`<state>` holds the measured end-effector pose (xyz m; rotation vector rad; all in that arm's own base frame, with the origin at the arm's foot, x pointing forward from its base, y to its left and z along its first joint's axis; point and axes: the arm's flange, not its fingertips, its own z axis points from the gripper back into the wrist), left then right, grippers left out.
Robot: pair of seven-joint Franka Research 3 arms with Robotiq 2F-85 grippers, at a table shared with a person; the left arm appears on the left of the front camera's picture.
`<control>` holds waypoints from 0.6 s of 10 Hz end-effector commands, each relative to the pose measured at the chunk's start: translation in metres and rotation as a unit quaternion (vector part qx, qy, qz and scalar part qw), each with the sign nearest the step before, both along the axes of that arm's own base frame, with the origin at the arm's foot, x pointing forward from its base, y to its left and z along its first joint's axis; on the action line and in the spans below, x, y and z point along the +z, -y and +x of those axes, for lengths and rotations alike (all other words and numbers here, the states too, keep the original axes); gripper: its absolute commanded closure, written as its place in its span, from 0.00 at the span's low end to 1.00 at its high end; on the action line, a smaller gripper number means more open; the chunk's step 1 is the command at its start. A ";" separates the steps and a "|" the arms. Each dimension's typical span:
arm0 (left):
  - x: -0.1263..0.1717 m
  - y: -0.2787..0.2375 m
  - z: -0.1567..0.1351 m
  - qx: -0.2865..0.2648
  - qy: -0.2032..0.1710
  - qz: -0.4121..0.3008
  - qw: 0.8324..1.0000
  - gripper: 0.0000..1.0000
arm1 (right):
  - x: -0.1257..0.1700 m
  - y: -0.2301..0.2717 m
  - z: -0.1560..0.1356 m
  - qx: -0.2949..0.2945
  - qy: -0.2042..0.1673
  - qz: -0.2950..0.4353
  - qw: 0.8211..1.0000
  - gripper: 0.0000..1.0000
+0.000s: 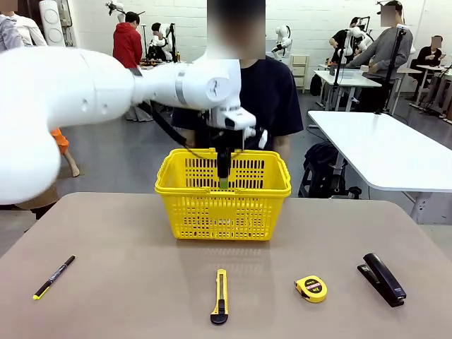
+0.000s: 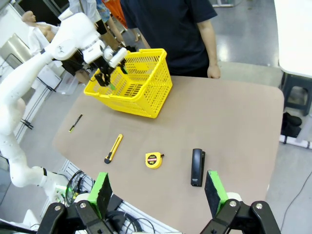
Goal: Place the items the person wants into the basket.
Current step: Pick up the item the person points to and place it in the Market Basket.
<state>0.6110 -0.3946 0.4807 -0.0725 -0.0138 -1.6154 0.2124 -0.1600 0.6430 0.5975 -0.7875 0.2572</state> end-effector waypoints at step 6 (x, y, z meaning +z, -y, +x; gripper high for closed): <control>0.095 -0.172 -0.222 0.190 0.169 -0.078 0.964 0.00 | -0.001 0.000 0.000 0.009 0.004 0.003 1.000 0.00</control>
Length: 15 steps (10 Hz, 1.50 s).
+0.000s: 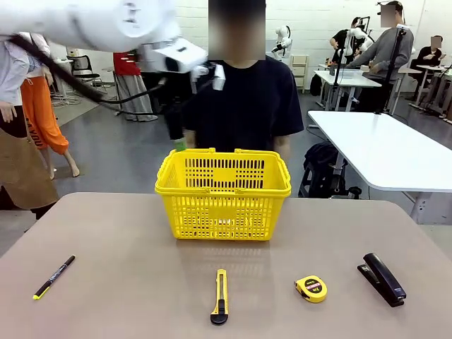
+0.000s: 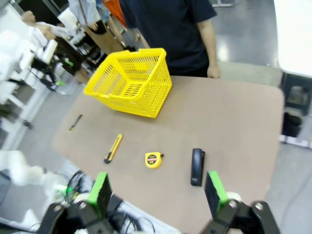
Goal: Place the items the person wants into the basket.
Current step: Pick up the item the person points to and place it in the Market Basket.
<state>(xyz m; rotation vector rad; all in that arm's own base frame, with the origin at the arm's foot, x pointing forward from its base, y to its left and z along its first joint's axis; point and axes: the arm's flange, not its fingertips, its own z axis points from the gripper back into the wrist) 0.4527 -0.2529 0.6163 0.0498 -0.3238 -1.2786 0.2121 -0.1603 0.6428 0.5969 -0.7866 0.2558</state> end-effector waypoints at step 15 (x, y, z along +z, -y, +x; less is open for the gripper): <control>-0.041 -0.070 -0.053 0.076 0.014 -0.047 0.996 0.00 | -0.001 0.000 0.001 0.009 0.004 0.003 1.000 0.00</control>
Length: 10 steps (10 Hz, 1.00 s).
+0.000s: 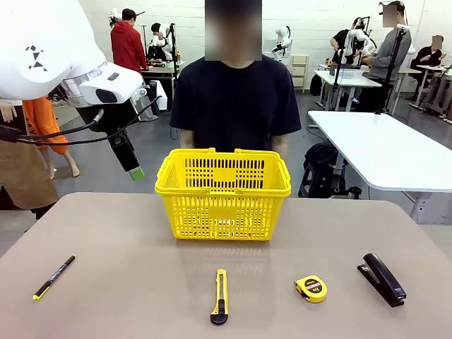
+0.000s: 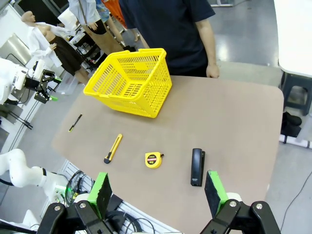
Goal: Place the items the person wants into the basket.
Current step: Pick up the item the person points to and place it in the Market Basket.
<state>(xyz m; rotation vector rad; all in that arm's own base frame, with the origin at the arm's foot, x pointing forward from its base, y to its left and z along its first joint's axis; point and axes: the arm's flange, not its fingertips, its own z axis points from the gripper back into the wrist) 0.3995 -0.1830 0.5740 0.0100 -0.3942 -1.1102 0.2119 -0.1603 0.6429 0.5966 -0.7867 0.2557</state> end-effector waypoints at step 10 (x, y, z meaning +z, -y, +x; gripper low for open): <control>0.110 -0.297 -0.059 -0.103 0.098 -0.298 0.944 0.00 | -0.001 0.000 0.001 0.010 0.004 0.003 1.000 0.00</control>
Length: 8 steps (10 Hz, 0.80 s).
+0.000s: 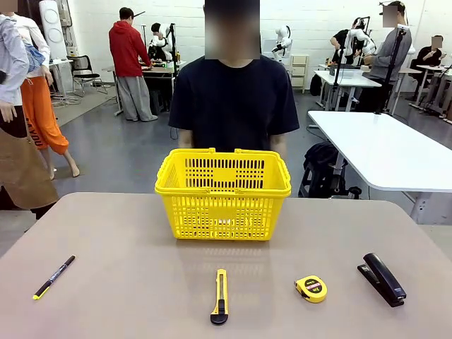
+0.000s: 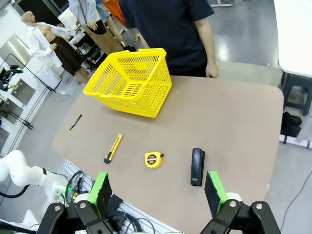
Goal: Place the items the person wants into the basket.
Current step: Pick up the item the person points to and place it in the Market Basket.
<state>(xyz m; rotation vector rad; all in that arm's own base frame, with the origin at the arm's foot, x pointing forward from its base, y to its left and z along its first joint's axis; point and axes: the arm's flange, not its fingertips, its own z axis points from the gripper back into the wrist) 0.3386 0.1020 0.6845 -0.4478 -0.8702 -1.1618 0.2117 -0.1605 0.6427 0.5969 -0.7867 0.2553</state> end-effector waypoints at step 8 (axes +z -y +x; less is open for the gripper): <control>-0.030 -0.108 -0.059 0.088 -0.060 0.002 0.994 0.00 | -0.001 0.000 0.001 0.010 0.004 0.003 1.000 0.00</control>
